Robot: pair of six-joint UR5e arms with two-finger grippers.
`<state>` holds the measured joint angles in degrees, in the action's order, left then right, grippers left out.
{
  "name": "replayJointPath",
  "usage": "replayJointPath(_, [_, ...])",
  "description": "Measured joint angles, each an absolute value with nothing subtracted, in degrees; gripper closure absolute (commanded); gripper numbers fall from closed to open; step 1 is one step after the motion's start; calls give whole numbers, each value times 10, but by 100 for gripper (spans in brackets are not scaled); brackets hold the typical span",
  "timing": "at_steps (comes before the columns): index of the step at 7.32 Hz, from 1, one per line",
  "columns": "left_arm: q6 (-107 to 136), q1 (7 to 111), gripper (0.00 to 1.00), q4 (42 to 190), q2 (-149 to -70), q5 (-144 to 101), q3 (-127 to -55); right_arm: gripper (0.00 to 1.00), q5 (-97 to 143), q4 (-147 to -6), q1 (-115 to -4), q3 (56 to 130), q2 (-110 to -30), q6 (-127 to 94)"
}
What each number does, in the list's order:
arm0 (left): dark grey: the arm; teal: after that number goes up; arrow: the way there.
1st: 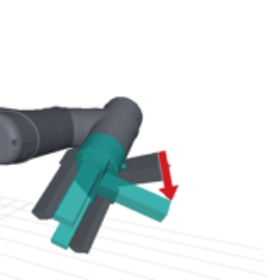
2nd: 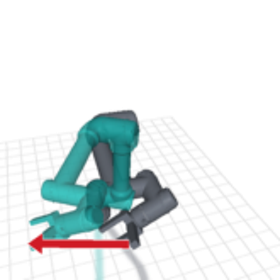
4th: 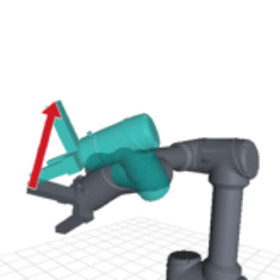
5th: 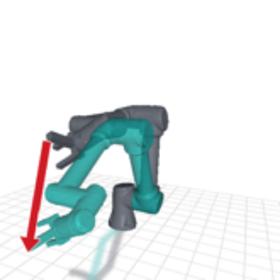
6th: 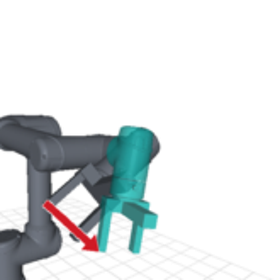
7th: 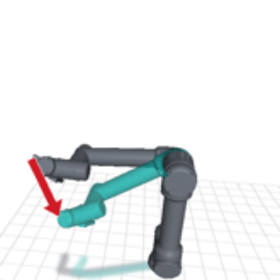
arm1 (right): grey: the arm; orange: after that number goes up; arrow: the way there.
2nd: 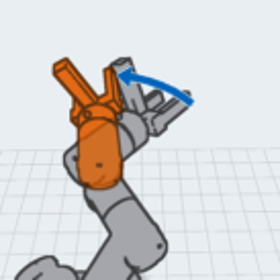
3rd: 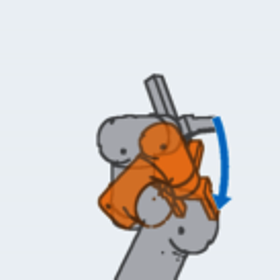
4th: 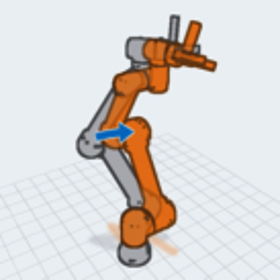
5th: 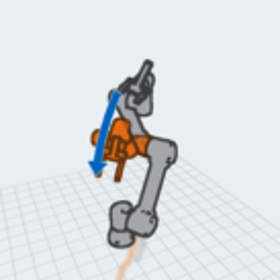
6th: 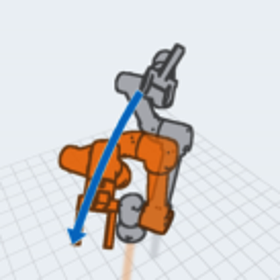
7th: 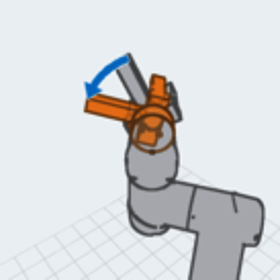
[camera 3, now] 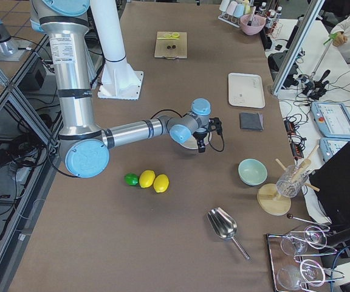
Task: Place red cherry on plate
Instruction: 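Reach the right gripper to the rim of the white plate, then close the right gripper on the white plate's rim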
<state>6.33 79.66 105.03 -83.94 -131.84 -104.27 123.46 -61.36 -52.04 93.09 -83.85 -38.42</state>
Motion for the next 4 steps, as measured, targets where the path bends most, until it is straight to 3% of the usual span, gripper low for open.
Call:
replayJointPath(1, [63,797,3,1050,-839,-1318,-1043,51,1235,-614,-517,929,-839,-385])
replayJointPath(4, [62,799,3,1051,-839,-1318,-1044,66,1235,-614,-512,924,-839,-385])
